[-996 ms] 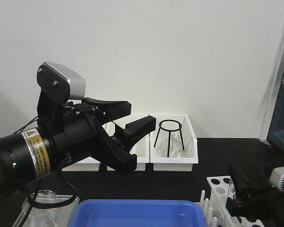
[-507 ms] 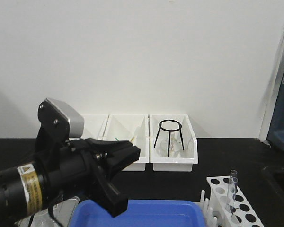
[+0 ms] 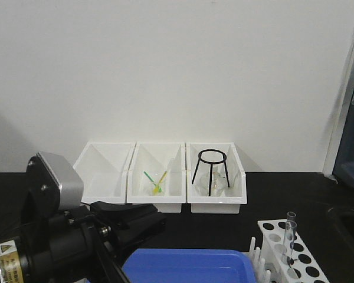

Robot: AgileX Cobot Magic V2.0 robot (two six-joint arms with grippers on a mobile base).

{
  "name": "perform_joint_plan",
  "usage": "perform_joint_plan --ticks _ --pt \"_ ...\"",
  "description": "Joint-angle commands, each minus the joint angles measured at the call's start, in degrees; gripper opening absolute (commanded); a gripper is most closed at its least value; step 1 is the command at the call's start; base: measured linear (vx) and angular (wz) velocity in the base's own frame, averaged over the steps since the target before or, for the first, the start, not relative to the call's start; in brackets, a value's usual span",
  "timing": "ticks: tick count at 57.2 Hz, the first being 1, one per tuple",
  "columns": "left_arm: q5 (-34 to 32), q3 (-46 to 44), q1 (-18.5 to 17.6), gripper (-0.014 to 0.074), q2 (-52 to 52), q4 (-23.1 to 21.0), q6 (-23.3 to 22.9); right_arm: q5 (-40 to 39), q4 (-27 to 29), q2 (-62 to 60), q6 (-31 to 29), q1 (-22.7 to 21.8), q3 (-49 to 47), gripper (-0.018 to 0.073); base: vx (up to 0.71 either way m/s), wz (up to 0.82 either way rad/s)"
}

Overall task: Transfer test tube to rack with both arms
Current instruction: 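Open the right gripper and withdraw it from the rack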

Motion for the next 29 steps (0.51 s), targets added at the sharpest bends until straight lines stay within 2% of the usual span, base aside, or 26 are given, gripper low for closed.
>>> perform_joint_plan --ticks 1,29 --pt "-1.7 -1.5 0.0 -0.0007 -1.4 -2.0 -0.2 -3.3 -0.6 0.2 -0.7 -0.2 -1.8 -0.0011 0.0 0.0" --pt "-2.7 -1.5 0.0 -0.0007 -1.4 -2.1 -0.3 -3.3 -0.6 0.2 -0.7 -0.2 -1.8 -0.0011 0.0 0.0"
